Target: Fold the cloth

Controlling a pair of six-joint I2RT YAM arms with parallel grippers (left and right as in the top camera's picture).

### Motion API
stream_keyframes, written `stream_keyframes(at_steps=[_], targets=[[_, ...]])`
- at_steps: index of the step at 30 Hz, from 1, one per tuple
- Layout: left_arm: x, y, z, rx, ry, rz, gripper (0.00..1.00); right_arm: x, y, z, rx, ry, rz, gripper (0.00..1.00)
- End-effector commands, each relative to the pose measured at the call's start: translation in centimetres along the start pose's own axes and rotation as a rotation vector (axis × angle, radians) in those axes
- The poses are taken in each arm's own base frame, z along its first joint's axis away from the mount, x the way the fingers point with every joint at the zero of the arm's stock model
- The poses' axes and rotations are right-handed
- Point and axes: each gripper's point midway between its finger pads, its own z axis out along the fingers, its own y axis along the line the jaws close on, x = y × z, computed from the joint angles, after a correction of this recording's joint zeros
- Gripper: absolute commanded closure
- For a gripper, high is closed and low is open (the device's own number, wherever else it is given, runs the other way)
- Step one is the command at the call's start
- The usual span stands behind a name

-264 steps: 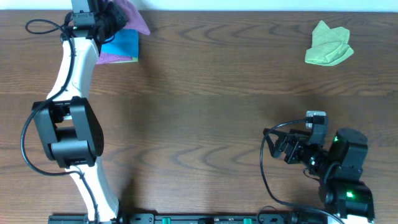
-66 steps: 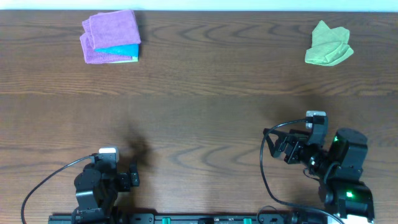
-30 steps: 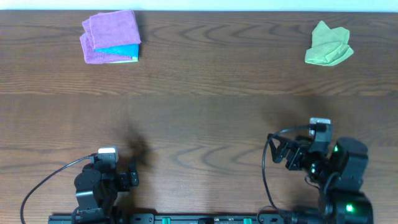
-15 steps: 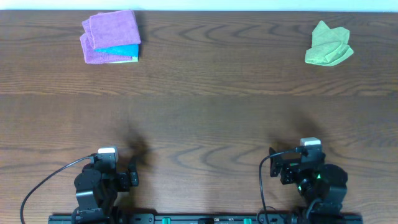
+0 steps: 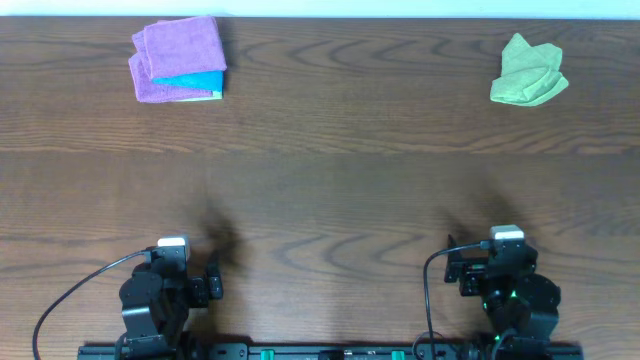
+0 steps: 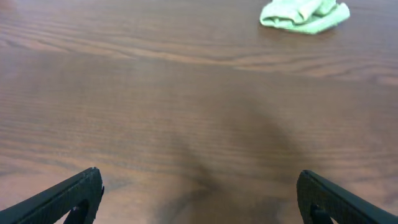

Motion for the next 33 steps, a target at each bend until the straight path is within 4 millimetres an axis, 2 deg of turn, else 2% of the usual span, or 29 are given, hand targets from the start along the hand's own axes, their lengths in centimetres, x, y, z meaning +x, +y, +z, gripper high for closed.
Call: stream_keyframes(at_steps=[1,7,14,33], targets=[[0.9,0.2,0.4,-0.011,0.023,0.004,0.05,0.9,-0.4,0.1,0.025,0.027,0.001,0.01],[0.9,0.2,0.4,-0.011,0.023,0.004,0.05,2.1,-0.5,0.0,0.041,0.073,0.131,0.01],[0.9,0.2,0.4,-0.011,0.023,0.004,0.05,2.2,-0.4,0.0,0.040,0.077,0.223,0.01],[0.9,0.2,0.4,-0.011,0.023,0.004,0.05,2.0,0.1,0.0,0.016,0.075,0.216,0.01]])
